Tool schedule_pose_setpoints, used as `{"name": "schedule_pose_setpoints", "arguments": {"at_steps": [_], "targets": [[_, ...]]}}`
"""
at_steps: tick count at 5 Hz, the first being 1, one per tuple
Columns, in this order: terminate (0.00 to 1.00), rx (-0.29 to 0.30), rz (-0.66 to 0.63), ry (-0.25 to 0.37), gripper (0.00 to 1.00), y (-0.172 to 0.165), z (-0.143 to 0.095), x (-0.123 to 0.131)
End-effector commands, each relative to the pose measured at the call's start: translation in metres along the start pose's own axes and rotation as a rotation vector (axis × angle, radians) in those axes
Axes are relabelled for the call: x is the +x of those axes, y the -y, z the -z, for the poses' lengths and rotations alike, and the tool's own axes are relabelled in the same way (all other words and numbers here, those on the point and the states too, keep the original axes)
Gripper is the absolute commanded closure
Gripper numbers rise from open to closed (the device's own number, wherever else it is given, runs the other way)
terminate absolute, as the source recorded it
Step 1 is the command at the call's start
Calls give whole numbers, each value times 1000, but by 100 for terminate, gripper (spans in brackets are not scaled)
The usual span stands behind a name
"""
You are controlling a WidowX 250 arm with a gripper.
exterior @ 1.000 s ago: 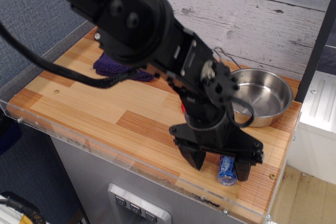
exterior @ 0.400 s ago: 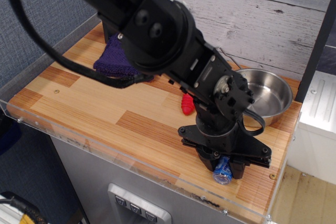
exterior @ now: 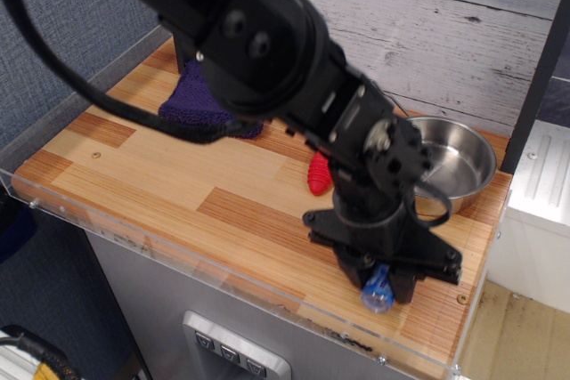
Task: Move the blue object near blue cloth.
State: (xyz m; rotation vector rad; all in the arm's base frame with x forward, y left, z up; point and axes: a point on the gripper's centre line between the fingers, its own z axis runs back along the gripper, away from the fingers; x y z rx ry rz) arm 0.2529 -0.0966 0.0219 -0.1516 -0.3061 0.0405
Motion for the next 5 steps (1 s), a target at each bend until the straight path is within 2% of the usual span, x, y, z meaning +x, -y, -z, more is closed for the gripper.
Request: {"name": "schedule_pose_setpoints", "arguments": {"at_steps": [1, 3, 5], "targets": [[0, -47, -2, 129, 100, -8, -62, 49], [0, 26, -113, 159, 100, -67, -90, 65], [0, 103, -268, 180, 100, -135, -95, 95]]}}
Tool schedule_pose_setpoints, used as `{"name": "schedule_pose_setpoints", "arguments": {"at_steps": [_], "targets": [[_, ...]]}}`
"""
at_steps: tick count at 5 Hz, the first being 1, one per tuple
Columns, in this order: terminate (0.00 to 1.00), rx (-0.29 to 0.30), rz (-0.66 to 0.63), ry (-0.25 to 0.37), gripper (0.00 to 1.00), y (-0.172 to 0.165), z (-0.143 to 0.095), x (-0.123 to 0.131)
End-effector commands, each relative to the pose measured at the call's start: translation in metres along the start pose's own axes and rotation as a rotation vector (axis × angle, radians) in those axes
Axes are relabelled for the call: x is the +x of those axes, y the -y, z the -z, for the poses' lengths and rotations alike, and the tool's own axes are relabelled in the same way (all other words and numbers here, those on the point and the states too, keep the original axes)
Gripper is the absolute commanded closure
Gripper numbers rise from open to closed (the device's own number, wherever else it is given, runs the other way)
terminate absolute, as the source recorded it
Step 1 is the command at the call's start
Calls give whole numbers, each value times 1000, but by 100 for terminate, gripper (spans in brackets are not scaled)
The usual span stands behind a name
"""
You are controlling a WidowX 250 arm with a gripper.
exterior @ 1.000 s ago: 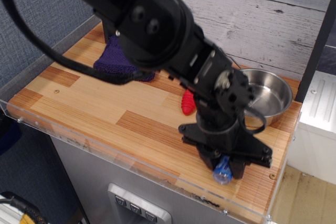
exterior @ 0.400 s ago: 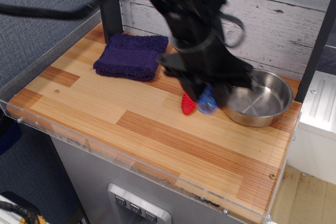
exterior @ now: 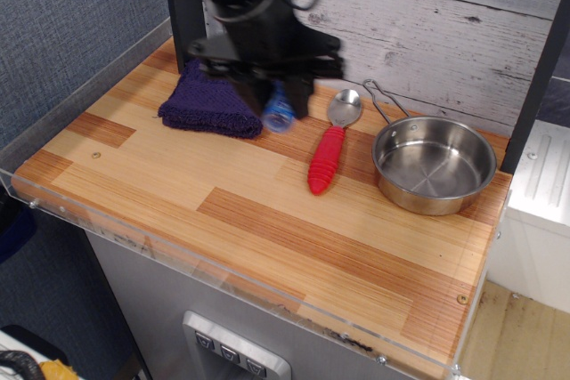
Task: Move the blue object near blue cloth.
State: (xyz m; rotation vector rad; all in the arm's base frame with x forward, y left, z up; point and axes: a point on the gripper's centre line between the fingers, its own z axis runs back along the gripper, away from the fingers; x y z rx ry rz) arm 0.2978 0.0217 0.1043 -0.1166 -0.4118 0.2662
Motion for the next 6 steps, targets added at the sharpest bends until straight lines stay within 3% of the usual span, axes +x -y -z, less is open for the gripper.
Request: {"name": "schedule_pose_setpoints", "arguments": {"at_steps": [1, 4, 6], "targets": [[0, 76, -102, 51, 100, -52, 1, 51], [0, 135, -142, 17, 100, -114, 35, 76], [0, 180, -188, 9, 100, -148, 39, 73]]}}
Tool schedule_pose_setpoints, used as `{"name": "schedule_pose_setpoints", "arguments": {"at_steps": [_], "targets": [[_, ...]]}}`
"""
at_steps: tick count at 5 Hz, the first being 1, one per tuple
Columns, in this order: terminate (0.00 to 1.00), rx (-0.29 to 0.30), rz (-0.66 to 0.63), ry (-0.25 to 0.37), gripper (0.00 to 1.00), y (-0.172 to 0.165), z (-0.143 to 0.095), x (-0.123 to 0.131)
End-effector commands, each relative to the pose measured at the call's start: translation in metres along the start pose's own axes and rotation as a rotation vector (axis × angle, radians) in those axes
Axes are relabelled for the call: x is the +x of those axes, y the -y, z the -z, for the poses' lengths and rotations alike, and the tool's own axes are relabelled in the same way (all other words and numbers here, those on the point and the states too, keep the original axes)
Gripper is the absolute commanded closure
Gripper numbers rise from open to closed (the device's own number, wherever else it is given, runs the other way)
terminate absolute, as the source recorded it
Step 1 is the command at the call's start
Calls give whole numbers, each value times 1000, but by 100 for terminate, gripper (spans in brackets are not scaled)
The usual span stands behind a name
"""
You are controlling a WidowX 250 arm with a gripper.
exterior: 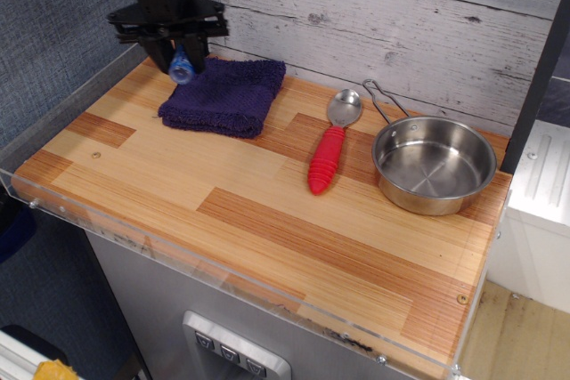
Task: Move the blue object near blue cloth.
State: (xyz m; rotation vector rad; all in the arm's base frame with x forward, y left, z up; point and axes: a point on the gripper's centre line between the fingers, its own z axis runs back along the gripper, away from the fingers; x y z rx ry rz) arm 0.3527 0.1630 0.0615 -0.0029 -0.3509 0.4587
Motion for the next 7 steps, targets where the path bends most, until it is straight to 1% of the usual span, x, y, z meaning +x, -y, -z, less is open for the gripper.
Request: {"name": "schedule_pose_setpoints", "arguments": {"at_steps": [1, 3, 5, 7], "targets": [[0, 39, -40, 35, 100, -32, -9, 4], [0, 65, -56, 24, 100, -50, -6, -7], [0, 88, -48, -18, 100, -61, 6, -18], [0, 90, -88, -29, 100, -69, 13, -23]]}}
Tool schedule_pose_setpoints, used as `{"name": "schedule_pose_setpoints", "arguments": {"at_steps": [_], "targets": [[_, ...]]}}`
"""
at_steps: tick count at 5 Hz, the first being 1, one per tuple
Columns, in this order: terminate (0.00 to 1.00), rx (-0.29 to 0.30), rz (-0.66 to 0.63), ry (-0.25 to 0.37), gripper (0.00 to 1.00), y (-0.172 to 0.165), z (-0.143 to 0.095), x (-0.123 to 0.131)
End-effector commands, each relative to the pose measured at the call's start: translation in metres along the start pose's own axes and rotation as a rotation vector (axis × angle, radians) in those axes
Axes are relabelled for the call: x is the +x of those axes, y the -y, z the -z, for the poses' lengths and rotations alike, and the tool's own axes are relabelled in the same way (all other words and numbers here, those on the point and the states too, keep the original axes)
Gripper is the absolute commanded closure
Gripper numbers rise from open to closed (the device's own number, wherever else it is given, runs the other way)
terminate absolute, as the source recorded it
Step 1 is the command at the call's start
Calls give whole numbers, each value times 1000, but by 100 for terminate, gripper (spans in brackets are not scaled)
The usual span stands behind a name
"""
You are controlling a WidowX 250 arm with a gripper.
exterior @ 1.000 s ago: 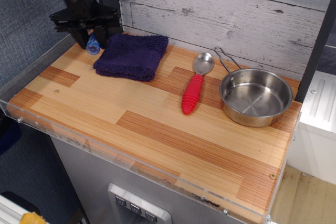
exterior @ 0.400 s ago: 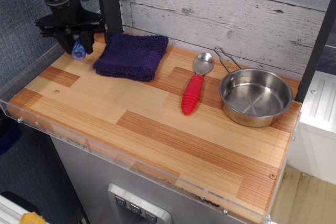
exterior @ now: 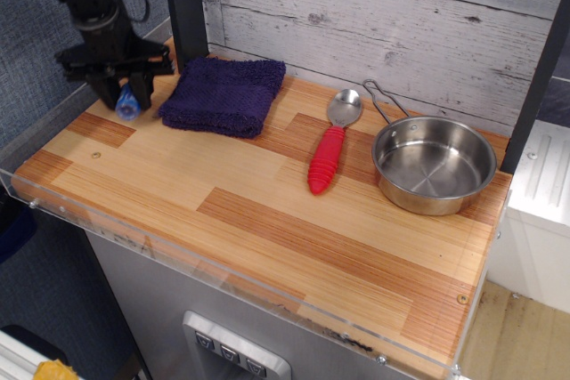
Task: Move the blue object near blue cloth.
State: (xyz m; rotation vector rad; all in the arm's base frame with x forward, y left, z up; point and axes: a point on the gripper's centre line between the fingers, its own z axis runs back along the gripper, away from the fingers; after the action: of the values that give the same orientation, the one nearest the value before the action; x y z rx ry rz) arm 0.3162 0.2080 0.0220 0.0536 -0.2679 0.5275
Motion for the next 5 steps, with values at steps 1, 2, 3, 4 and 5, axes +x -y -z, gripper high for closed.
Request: {"name": "schedule_pose_setpoints", "arguments": {"at_steps": [1, 2, 3, 4, 5], "targets": [[0, 14, -68, 32, 0, -9, -18, 1], [0, 9, -66, 32, 0, -8, -19, 2], [0, 10, -67, 35, 0, -8, -20, 2], [0, -4, -72, 47, 0, -6, -25, 4], [0, -19, -77, 67, 0, 1, -40, 9]]}}
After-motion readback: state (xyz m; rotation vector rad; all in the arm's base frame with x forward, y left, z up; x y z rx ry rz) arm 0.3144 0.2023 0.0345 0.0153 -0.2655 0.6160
